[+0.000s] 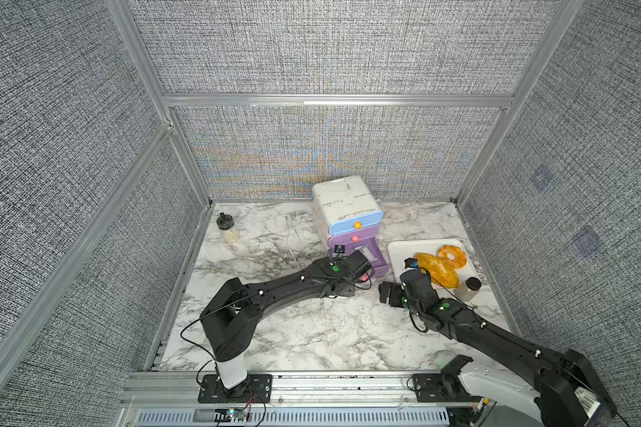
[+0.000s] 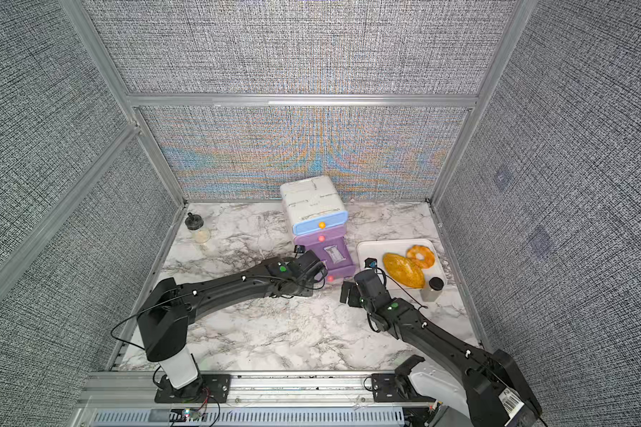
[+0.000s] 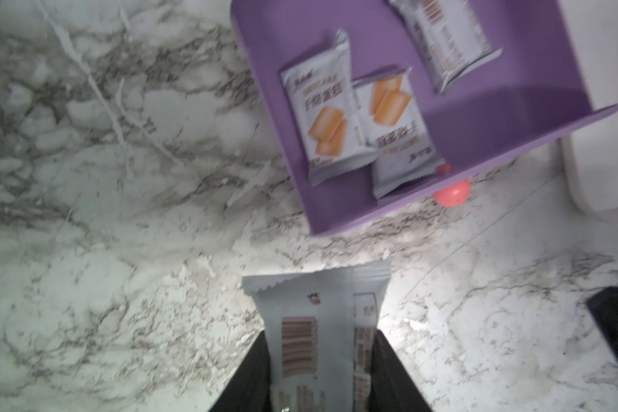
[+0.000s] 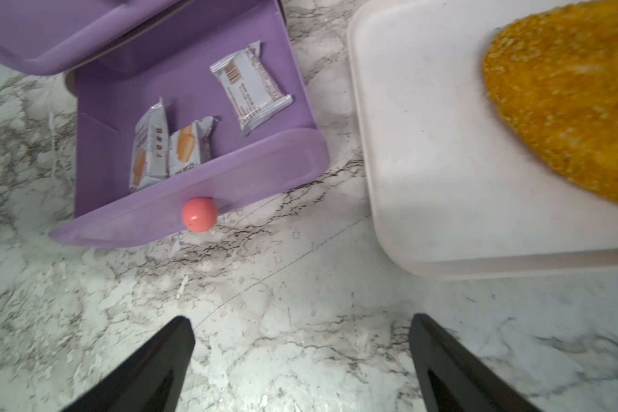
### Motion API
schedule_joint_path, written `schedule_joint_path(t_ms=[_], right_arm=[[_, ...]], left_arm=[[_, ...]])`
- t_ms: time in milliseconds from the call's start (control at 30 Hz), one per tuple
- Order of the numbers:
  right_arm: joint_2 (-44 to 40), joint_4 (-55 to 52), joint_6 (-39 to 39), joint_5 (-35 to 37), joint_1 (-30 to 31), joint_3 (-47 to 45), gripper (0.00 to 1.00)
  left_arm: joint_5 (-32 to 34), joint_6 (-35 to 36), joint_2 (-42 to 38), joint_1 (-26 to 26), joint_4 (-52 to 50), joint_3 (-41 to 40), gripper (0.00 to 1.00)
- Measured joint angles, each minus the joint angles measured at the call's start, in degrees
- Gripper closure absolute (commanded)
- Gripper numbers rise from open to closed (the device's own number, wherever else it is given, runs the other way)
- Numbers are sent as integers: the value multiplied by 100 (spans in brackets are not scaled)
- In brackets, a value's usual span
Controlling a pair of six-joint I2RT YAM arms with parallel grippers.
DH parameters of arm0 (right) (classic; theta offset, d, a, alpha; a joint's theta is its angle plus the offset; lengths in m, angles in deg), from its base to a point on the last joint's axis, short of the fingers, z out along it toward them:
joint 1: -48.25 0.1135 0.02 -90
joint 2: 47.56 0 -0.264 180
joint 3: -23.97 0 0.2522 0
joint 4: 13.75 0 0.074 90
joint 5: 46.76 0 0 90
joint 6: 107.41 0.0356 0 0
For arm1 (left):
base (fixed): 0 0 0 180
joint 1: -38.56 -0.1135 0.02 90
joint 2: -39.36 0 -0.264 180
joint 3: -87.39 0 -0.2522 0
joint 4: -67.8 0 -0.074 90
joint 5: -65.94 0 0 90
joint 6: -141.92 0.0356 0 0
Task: Place the cookies into the drawer by color
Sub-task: Place the cookie in the drawer.
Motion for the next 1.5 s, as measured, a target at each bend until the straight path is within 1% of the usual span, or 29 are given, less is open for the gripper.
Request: schedule_joint_path(t_ms=[167, 300, 400, 567, 667, 767, 800, 833, 933, 967, 1033, 1133, 1267, 1467, 1500], right_arm=[[-326, -256, 299, 431, -17, -107, 1], [-686, -352, 494, 566, -59, -249, 1], [-1016, -470, 634, 671, -96, -330, 1], [-1810, -560, 815, 929, -197, -595, 1], [-2223, -599, 835, 957, -269, -699, 1], [-2400, -597, 826, 957, -286, -713, 1], [-2400, -599, 817, 957, -289, -713, 1], [-2409, -614, 789, 955, -299, -713, 1], [-2402, -697, 721, 896, -306, -710, 1], [-2382, -699, 675, 850, -308, -702, 1], [-2326, -680, 568, 699, -308, -693, 1], [-2273, -658, 367, 367, -308, -695, 1], [-2273, -428, 151, -98, -308, -761, 1], [-2291, -144, -63, -610, -308, -846, 1], [-2291, -111, -103, -675, -308, -868, 1]], left_arm=[[293, 533, 745, 2, -282, 1270, 66], [581, 944, 1364, 0, -466, 2267, 66], [815, 1222, 1843, -2, -551, 2949, 66], [1198, 1602, 2673, -7, -654, 4151, 66], [1338, 1770, 3095, -13, -658, 4701, 66], [1451, 1880, 3373, -48, -660, 5049, 65], [1467, 1888, 3412, -68, -660, 5088, 64], [1478, 1875, 3432, -96, -662, 5106, 60], [1484, 1779, 3432, -181, -702, 5086, 40], [1482, 1725, 3429, -205, -715, 5075, 32], [1458, 1613, 3375, -219, -804, 5021, 23], [1386, 1475, 3080, -201, -946, 4806, 17], [1279, 1342, 2406, -203, -951, 4411, 13], [1215, 1338, 1652, -243, -953, 4017, 1], [1180, 1338, 1558, -262, -953, 3971, 1]])
